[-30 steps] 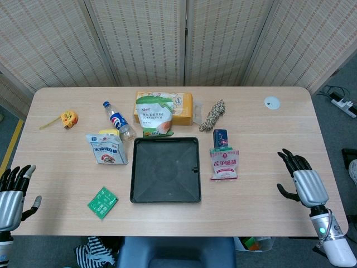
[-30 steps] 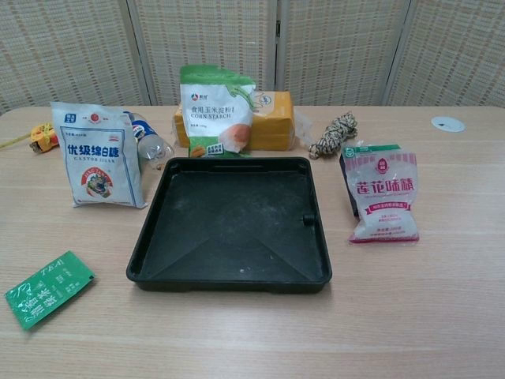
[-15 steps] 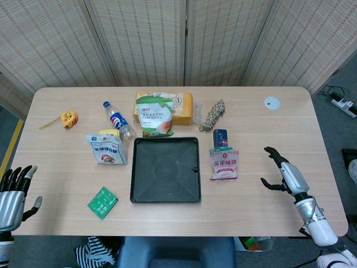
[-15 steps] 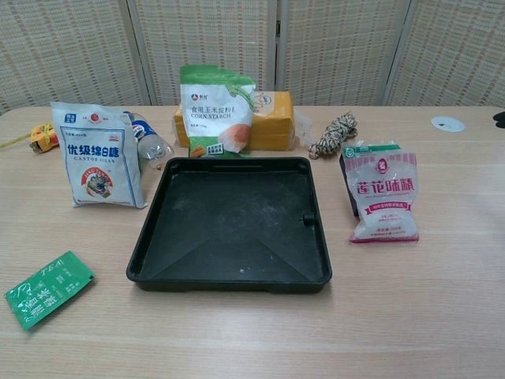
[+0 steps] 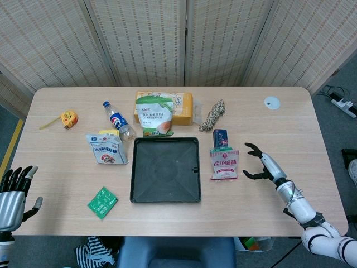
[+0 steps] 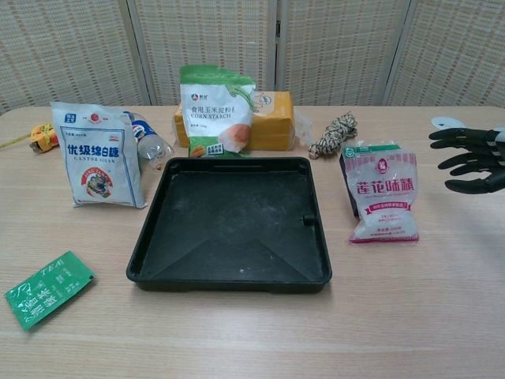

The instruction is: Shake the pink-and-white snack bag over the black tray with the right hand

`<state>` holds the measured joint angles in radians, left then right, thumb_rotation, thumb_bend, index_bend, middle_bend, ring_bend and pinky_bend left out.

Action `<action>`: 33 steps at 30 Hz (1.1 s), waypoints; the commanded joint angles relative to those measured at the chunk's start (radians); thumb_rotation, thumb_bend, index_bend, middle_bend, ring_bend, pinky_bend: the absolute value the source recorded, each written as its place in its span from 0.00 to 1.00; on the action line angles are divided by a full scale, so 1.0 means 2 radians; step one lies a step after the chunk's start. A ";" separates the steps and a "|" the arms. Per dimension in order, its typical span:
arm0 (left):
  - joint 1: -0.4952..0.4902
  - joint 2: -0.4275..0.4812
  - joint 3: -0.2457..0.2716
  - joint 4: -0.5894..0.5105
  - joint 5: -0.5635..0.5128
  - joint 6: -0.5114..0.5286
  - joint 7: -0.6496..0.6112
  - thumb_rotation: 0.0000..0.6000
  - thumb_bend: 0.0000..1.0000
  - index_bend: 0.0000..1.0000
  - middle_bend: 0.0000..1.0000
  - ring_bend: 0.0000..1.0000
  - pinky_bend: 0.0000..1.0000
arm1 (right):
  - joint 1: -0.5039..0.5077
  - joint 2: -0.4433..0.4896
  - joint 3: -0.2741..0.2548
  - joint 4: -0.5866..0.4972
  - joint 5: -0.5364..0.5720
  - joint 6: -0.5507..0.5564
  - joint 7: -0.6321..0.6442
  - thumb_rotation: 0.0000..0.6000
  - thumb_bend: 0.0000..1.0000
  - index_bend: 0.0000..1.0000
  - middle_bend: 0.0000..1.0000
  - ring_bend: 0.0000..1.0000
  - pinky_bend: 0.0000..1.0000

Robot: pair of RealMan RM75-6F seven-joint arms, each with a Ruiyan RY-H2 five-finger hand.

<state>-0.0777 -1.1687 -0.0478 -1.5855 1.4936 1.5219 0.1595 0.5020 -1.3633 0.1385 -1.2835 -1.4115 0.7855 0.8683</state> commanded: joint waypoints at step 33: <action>0.004 0.006 -0.002 -0.001 -0.007 0.001 -0.006 1.00 0.42 0.10 0.11 0.08 0.01 | 0.074 -0.089 0.034 0.065 0.041 -0.018 0.043 1.00 0.44 0.75 0.60 0.68 0.60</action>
<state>-0.0708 -1.1557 -0.0525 -1.5880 1.4798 1.5240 0.1483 0.6584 -1.5476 0.1940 -1.1294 -1.3532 0.7443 0.9753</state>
